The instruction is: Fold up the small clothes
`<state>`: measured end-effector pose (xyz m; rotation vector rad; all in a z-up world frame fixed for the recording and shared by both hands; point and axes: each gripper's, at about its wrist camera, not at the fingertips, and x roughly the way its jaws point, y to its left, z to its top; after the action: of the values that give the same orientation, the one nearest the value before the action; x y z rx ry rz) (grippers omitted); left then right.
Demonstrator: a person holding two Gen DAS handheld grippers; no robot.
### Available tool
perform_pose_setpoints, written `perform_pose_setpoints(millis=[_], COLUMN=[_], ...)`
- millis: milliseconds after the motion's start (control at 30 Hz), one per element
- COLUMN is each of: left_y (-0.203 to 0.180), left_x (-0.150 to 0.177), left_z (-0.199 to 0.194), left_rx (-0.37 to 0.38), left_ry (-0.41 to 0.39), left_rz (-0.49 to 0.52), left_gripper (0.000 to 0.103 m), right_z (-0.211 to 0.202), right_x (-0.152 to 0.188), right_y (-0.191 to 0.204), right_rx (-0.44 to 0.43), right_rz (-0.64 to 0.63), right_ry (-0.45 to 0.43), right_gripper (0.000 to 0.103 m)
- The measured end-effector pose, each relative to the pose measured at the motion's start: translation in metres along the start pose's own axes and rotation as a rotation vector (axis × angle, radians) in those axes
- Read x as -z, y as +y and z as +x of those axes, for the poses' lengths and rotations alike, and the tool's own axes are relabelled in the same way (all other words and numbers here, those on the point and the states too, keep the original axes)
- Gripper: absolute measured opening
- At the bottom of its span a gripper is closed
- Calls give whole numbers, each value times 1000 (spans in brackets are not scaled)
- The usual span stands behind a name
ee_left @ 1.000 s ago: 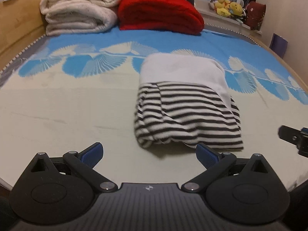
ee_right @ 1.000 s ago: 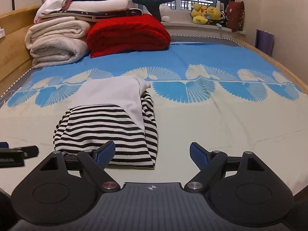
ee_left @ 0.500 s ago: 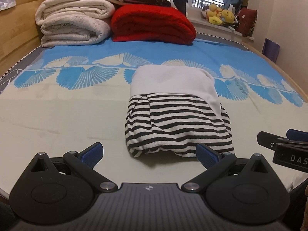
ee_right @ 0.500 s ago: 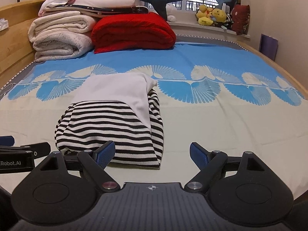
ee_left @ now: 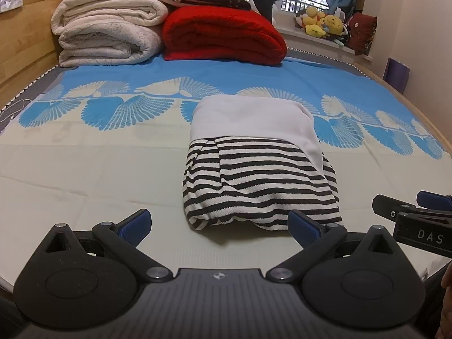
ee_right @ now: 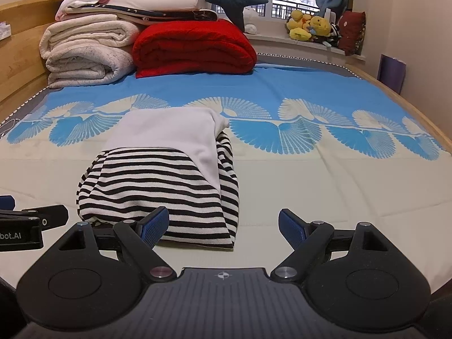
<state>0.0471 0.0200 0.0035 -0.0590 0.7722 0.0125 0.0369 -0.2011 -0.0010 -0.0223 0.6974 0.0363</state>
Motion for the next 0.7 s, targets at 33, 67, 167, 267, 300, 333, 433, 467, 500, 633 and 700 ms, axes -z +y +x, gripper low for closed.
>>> perform_pose_setpoints(millis=[33,67,167,267,300,333,433,467,500,633,700], left_y=[0,0,-1,-2,-2,-2,-3,-3,-4,-4,-5], left_x=[0,0,0,0,0,0,0,0,0,1,1], left_z=[0,0,0,1,1,1,1,1,1,1,1], left_rx=[1,2,3,6,7,8,9,9,9,8,8], left_ry=[-1,-1,-3,-4,-5,-5,-8,-8,-8,-8,-8], left_rz=[1,3,7,13,14,15,21,22,22,22,22], left_gripper=[102,102,102,102,102,102,102,102,102,102,102], right_z=[0,0,1,1,1,1,1,1,1,1,1], right_x=[0,0,0,0,0,-1,0,0,-1,-2,-2], right_y=[0,0,0,0,0,0,0,0,1,2,2], right_rx=[0,0,-1,1,1,2,0,1,2,1,1], right_rz=[0,1,-2,-1,0,0,-1,-2,-2,-4,-3], right_ry=[-1,-1,-1,-2,-2,-3,-3,-3,-3,-5,-5], right_gripper=[86,86,86,86,86,86,86,86,86,86,86])
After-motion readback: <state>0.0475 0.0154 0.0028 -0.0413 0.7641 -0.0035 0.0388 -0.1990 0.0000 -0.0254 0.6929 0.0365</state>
